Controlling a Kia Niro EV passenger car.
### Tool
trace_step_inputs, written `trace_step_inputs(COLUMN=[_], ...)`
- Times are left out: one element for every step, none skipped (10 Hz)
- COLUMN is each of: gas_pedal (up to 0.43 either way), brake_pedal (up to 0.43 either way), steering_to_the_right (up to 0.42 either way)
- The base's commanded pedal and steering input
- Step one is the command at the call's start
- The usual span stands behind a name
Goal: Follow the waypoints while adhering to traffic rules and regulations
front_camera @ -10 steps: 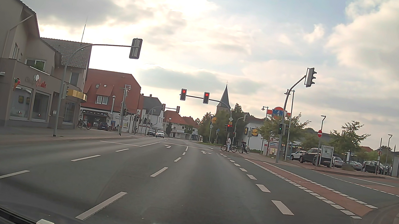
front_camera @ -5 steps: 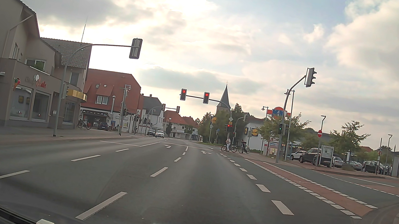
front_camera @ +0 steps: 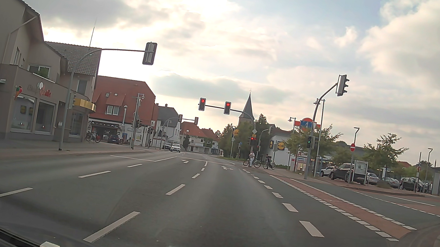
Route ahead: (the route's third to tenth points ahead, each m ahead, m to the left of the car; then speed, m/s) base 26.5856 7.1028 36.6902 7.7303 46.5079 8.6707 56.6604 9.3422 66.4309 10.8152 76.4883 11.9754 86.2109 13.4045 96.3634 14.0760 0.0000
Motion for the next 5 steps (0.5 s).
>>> trace_step_inputs(gas_pedal=[0.0,0.0,0.0,0.0,0.0], brake_pedal=[0.22,0.22,0.22,0.22,0.22], steering_to_the_right=[-0.005,-0.005,-0.005,-0.005,-0.005])
